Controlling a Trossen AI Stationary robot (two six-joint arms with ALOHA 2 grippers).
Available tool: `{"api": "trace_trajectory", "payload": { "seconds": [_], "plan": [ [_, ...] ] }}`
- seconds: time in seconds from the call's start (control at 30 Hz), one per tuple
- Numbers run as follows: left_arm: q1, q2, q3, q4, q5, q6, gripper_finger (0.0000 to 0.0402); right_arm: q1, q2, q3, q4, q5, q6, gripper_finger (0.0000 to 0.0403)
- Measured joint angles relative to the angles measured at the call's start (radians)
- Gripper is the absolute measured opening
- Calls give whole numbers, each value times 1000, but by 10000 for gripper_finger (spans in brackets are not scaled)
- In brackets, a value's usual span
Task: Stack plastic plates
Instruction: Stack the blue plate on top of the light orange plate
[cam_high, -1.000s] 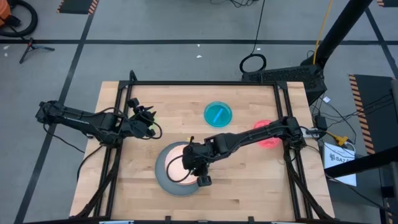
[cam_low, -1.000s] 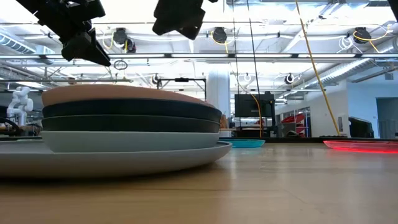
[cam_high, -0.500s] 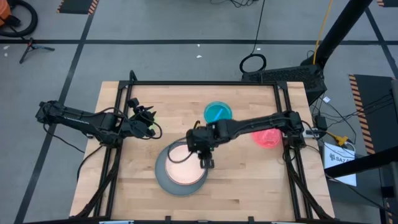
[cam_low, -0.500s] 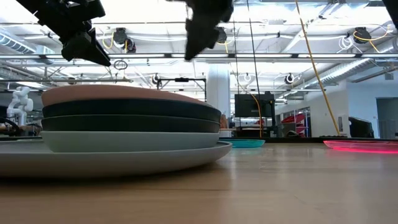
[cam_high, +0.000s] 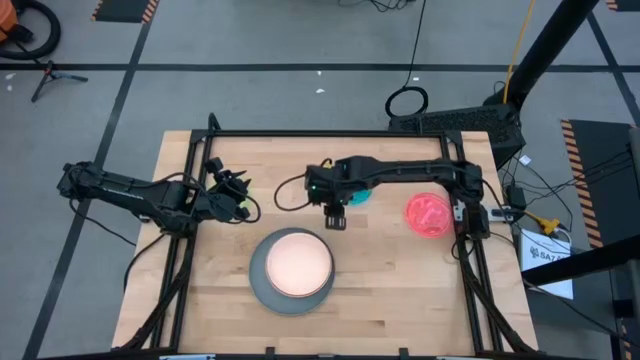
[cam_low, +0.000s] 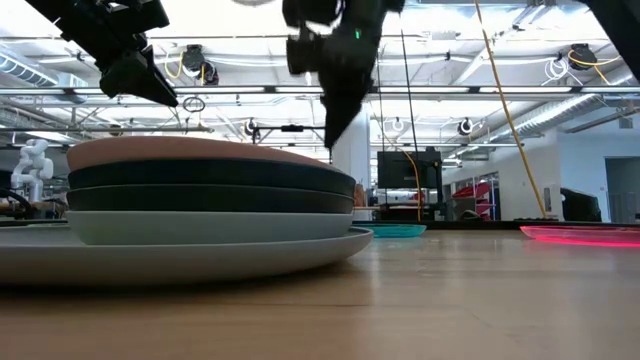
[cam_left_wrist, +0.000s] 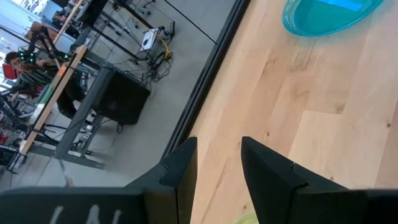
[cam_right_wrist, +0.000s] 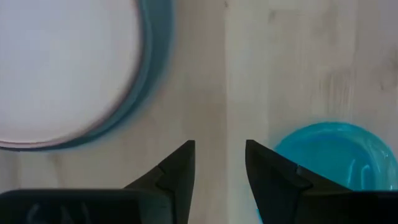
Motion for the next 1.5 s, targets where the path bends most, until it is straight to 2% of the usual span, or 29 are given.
{"api": "trace_trajectory", "payload": {
  "seconds": [0.3, 0.37, 0.47, 0.83, 1.17, 1.5],
  "plan": [
    [0, 0, 0, -18, 2, -29, 131, -81, -36, -290, 268, 2, -28, 132],
    [0, 0, 0, -19, 3, -32, 131, -94, -60, -349, 322, 32, -22, 132],
    [0, 0, 0, -20, 3, -36, 131, -109, -91, -405, 344, 105, -4, 132],
    [0, 0, 0, -22, 4, -36, 131, -93, -111, -594, 492, 109, 62, 132],
    [0, 0, 0, -21, 4, -32, 131, -94, -113, -647, 550, 163, 79, 125],
    [0, 0, 0, -21, 3, -31, 131, -93, -112, -648, 566, 162, 78, 46]
  ]
}}
